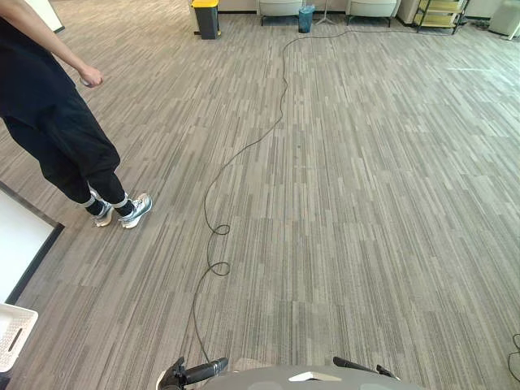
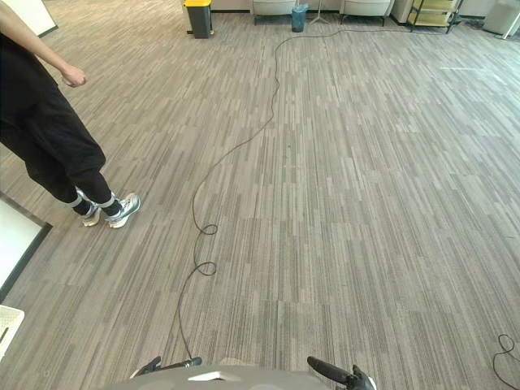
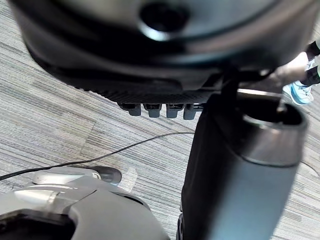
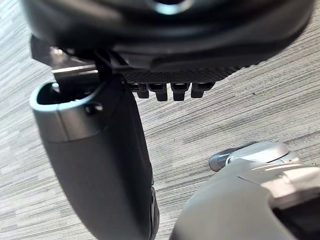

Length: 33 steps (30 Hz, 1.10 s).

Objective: Pick up cushions and gather them together orderly.

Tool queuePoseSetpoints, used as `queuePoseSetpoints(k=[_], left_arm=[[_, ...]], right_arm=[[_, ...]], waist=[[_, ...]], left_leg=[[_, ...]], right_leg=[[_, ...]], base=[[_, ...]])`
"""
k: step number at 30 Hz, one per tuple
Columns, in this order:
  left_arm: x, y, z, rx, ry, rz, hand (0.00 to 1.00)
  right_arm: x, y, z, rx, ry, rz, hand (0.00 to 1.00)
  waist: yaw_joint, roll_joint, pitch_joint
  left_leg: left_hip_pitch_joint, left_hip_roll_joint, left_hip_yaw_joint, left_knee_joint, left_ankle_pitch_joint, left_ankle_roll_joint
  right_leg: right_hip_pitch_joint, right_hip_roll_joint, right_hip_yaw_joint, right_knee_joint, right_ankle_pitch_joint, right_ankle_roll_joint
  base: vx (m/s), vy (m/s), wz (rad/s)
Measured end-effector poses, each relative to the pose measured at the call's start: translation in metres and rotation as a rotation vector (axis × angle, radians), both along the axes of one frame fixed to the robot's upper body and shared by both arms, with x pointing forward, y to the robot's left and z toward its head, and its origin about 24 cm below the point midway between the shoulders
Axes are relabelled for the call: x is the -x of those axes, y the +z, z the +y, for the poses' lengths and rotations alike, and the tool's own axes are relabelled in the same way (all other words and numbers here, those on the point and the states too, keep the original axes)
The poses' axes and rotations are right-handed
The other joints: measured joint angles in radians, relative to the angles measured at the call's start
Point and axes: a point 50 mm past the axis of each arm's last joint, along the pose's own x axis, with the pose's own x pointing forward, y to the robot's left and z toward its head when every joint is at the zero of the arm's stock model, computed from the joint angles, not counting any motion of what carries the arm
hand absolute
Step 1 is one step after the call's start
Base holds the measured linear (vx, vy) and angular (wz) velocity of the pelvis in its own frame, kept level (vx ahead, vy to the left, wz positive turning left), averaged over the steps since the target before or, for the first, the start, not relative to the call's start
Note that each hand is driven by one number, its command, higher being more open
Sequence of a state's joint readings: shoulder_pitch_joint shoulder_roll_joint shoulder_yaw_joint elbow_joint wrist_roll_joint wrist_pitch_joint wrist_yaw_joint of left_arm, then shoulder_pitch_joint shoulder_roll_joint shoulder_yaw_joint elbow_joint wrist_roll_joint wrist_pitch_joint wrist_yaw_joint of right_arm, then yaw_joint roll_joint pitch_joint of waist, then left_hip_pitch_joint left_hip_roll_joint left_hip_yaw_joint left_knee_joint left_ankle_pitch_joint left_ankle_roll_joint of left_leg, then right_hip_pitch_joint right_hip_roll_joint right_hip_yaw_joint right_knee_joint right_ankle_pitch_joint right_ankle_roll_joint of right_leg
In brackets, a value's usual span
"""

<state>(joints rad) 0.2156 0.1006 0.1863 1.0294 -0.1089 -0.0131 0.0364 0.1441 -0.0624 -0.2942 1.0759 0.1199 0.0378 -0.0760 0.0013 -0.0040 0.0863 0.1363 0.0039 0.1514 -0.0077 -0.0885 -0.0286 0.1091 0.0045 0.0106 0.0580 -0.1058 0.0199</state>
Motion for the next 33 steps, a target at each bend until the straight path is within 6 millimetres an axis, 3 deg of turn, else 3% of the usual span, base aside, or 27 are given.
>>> queuePoseSetpoints(k=[14, 33], left_arm=[[-0.004, 0.0, 0.001, -0.003, 0.007, -0.006, 1.0], [-0.008, 0.0, 0.001, -0.005, 0.002, -0.009, 1.0]], right_arm=[[-0.018, 0.002, 0.002, -0.002, -0.009, -0.046, 1.0], [-0.021, 0.003, 0.002, 0.002, 0.0, -0.051, 1.0]], waist=[[-0.001, -0.003, 0.041], [-0.003, -0.001, 0.062]], left_leg=[[0.034, -0.008, 0.002, -0.084, 0.06, 0.014], [0.025, -0.007, -0.007, -0.085, 0.063, 0.011]], right_leg=[[0.015, -0.001, -0.009, -0.043, 0.031, -0.001], [0.036, -0.001, -0.036, -0.079, 0.034, -0.001]], base=[[-0.07, -0.017, 0.0], [-0.02, -0.029, 0.04]])
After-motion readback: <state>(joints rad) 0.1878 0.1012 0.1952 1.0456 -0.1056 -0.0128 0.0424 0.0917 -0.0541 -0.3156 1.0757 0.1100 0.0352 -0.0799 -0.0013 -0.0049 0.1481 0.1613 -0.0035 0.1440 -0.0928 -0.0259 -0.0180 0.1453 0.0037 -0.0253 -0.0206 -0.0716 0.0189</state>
